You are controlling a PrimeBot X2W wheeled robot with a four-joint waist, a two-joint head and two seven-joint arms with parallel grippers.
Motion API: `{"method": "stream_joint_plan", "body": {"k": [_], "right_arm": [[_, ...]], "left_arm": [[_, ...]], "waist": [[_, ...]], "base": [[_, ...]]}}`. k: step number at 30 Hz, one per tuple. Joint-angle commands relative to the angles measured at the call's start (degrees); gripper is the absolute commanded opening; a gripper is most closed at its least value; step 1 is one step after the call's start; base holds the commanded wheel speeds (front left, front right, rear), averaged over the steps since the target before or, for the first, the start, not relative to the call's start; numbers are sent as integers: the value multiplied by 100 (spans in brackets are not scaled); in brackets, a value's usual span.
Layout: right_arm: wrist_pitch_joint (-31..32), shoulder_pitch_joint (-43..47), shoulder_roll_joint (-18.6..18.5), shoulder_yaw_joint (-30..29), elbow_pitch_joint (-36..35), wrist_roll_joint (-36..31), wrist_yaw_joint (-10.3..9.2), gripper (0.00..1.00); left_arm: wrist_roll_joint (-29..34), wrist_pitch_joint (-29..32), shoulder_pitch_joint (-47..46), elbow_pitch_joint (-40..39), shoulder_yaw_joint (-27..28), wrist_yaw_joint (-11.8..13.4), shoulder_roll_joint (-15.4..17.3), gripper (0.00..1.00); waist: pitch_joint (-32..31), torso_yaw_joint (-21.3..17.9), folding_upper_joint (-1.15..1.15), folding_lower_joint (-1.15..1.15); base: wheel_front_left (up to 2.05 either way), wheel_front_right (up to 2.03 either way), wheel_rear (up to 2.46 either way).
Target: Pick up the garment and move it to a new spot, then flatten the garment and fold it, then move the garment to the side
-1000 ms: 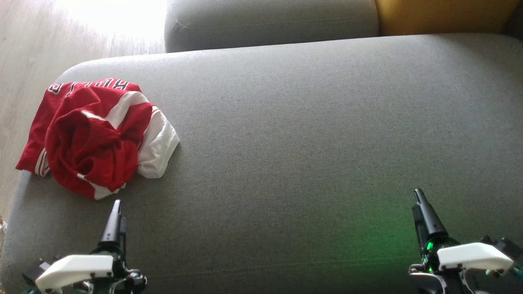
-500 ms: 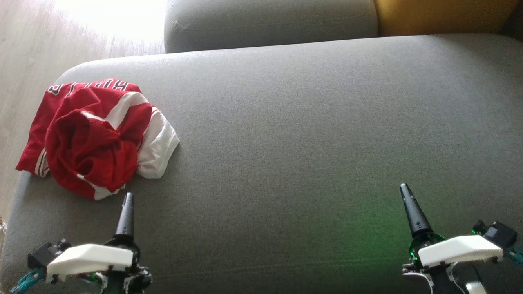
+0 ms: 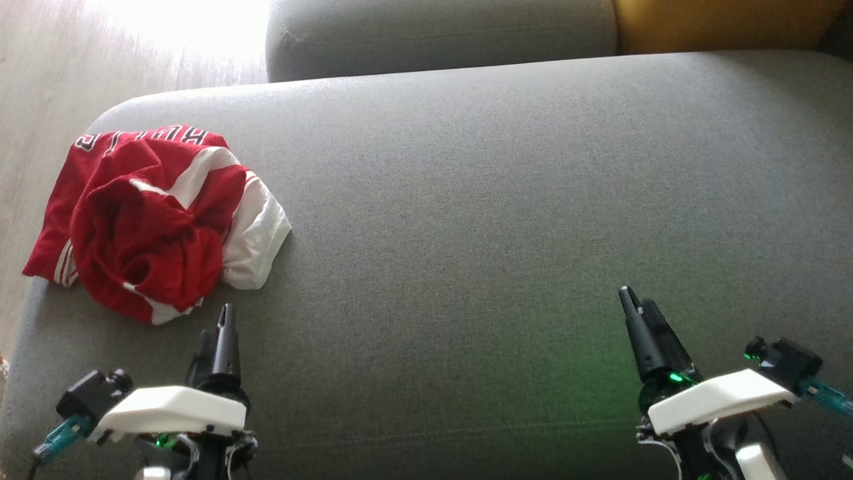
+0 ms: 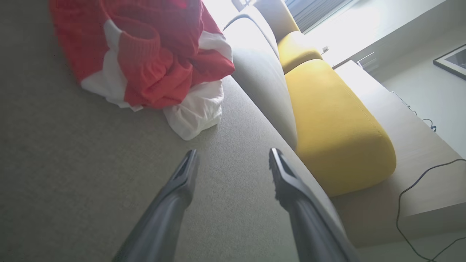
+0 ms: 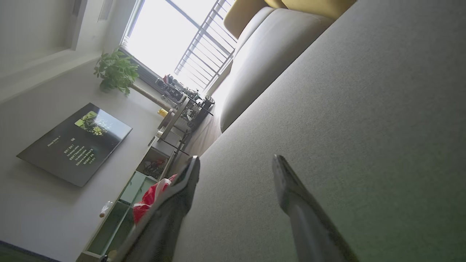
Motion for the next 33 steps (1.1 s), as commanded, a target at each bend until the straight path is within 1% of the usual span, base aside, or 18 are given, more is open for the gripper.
{"method": "stream_joint_plan", "body": {"k": [1, 18, 33], "right_arm": [[-97, -339, -44, 104, -256, -173, 0, 100], [-384, -420, -56, 463, -541, -1496, -1, 100], [-638, -422, -66, 645, -776, -2598, -1, 100]], "left_arm": [[170, -70, -239, -250, 34, 24, 68, 100], [1471, -359, -214, -416, -212, 329, 119, 100], [2635, -614, -213, -633, -513, 668, 228, 100]], "waist": [[3, 0, 0, 0], [-5, -38, 0, 0], [-31, -20, 0, 0]], "base": [[0, 0, 0], [0, 0, 0], [0, 0, 0]]}}
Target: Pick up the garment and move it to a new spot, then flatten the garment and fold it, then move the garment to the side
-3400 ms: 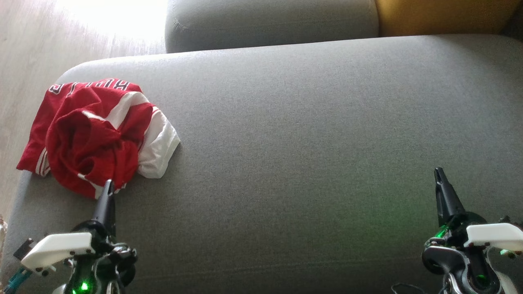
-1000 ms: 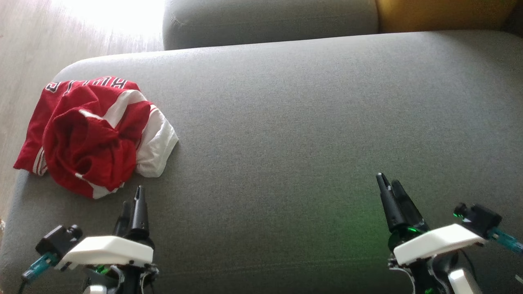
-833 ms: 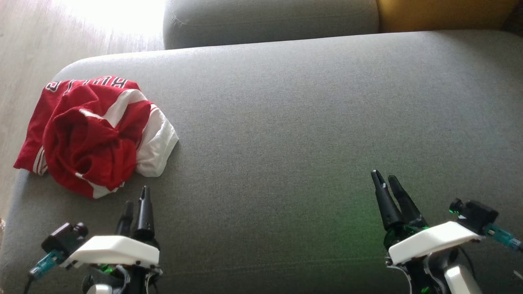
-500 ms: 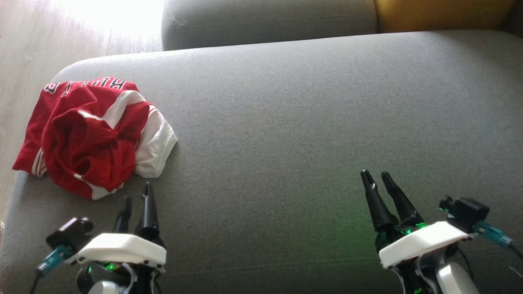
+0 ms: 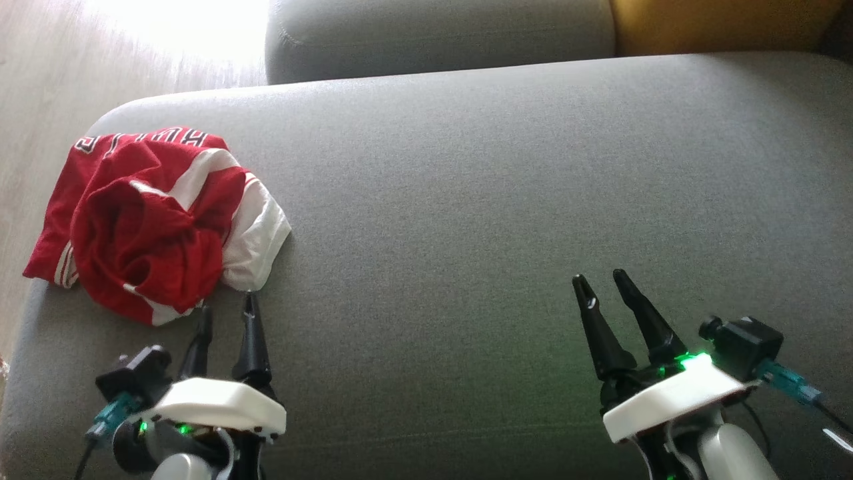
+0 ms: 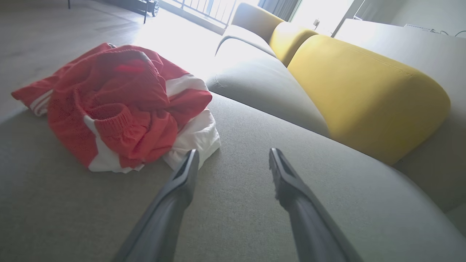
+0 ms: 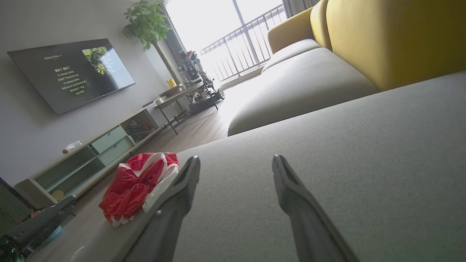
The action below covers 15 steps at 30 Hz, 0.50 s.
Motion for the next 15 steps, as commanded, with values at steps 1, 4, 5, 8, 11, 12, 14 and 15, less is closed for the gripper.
{"method": "stream_joint_plan", "body": {"k": [1, 4, 5, 8, 11, 12, 14, 15], "right_arm": [[-103, -327, -54, 143, -282, -248, -1, 100], [-153, -326, -56, 188, -326, -459, -1, 100], [-170, -330, -57, 196, -347, -521, -1, 100], [-221, -351, -59, 199, -405, -721, -1, 100], [-255, -360, -60, 198, -432, -858, -1, 100], [-272, -361, -61, 202, -443, -930, -1, 100], [-305, -362, -62, 215, -474, -1079, -1, 100], [-322, -367, -63, 216, -494, -1156, -1, 100]], "left_arm": [[250, -95, -221, -252, 45, 68, 99, 100], [455, -146, -231, -311, -5, 140, 126, 100], [524, -163, -235, -331, -20, 164, 134, 100], [733, -214, -251, -391, -71, 225, 159, 100], [870, -248, -260, -425, -103, 261, 173, 100], [939, -265, -260, -440, -118, 281, 178, 100], [1075, -299, -257, -470, -145, 321, 186, 100], [1145, -316, -260, -486, -159, 339, 189, 100]], "waist": [[-7, 19, 0, 0], [-11, 34, 0, 0], [-9, 36, 0, 0], [3, 43, 0, 0], [4, 49, 0, 0], [-1, 52, 0, 0], [3, 58, 0, 0], [9, 60, 0, 0]], "base": [[0, 0, 0], [0, 0, 0], [0, 0, 0], [0, 0, 0], [0, 0, 0], [0, 0, 0], [0, 0, 0], [0, 0, 0]]}}
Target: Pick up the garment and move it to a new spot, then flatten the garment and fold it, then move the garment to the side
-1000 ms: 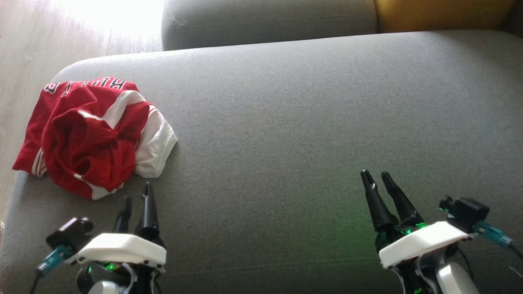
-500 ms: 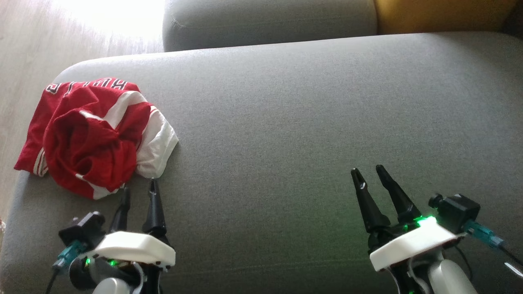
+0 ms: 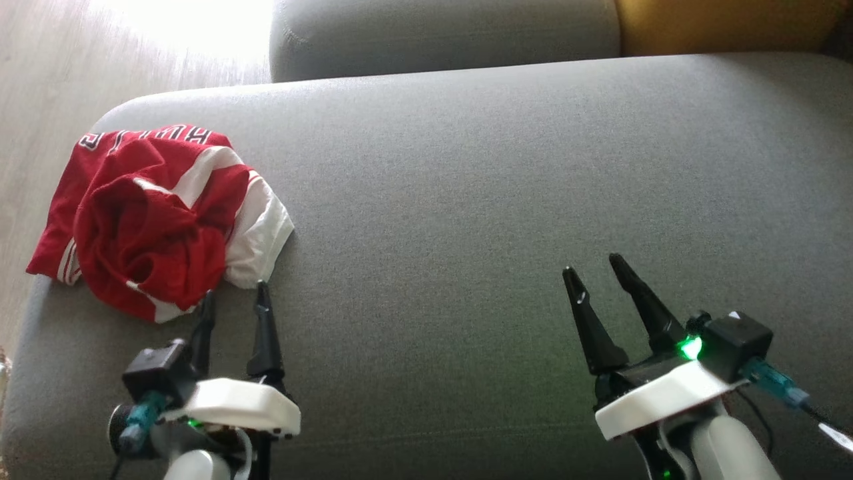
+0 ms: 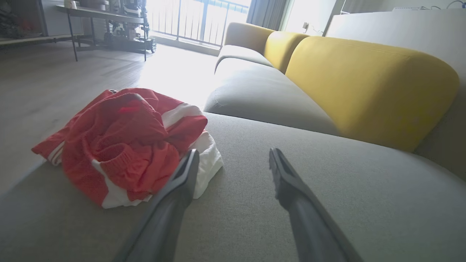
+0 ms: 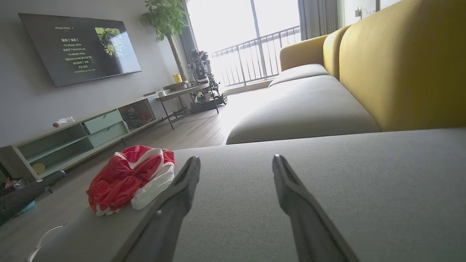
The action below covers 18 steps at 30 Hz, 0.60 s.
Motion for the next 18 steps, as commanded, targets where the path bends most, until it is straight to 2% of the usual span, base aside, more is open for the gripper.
{"method": "stream_joint_plan", "body": {"k": [1, 18], "right_arm": [[-87, -325, -59, 142, -258, -187, -1, 100], [-374, -409, -70, 343, -513, -1464, -1, 100]], "left_arm": [[188, -94, -265, -255, 123, 61, 89, 100], [1406, -383, -298, -524, -93, 430, 134, 100]], "waist": [[7, 2, 0, 0], [68, 12, 0, 0]], "base": [[0, 0, 0], [0, 0, 0]]}}
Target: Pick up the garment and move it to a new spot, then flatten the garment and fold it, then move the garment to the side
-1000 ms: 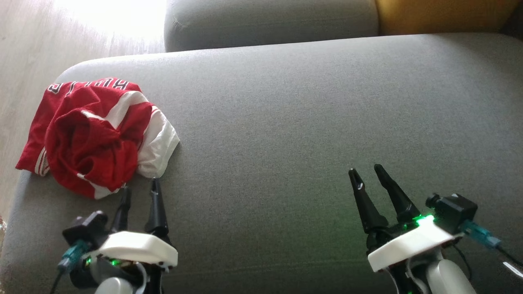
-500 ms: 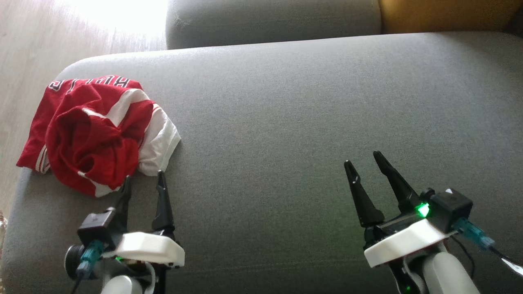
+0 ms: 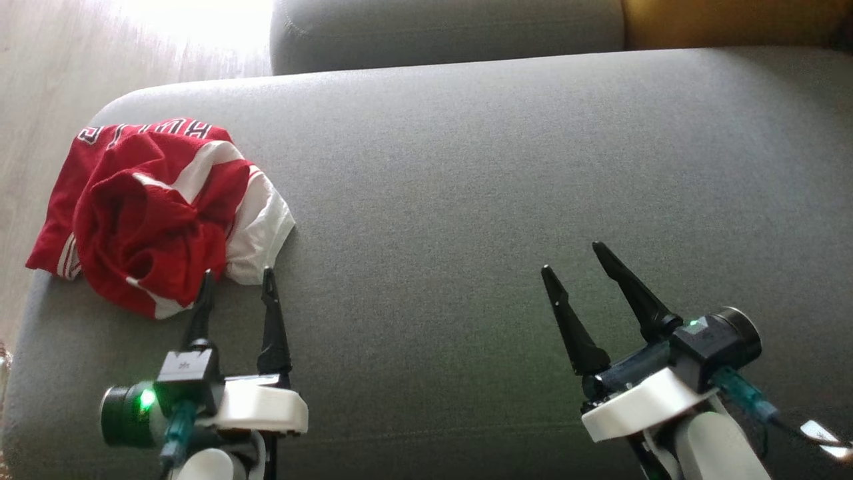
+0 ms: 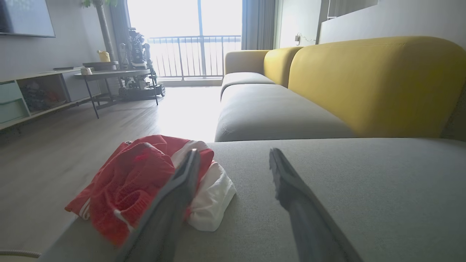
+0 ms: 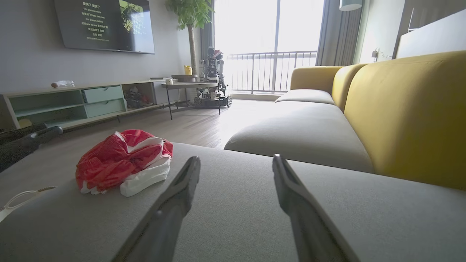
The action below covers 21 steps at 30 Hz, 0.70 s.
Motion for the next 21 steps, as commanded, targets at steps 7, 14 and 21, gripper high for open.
{"method": "stream_joint_plan", "body": {"k": [7, 14, 21], "right_arm": [[-170, -309, -62, 220, -349, -484, -1, 100], [-170, -279, -62, -53, -275, -350, -1, 100], [-170, -259, -62, -530, -92, -197, -1, 100]], "left_arm": [[498, -148, -287, -311, 67, 133, 48, 100], [451, -148, -257, -258, 146, 113, 39, 100], [359, -148, -245, -246, 287, 80, -3, 100]], "waist": [[-20, 29, 0, 0], [-38, 20, 0, 0], [-36, -13, 0, 0]], "base": [[0, 0, 0], [0, 0, 0], [0, 0, 0]]}}
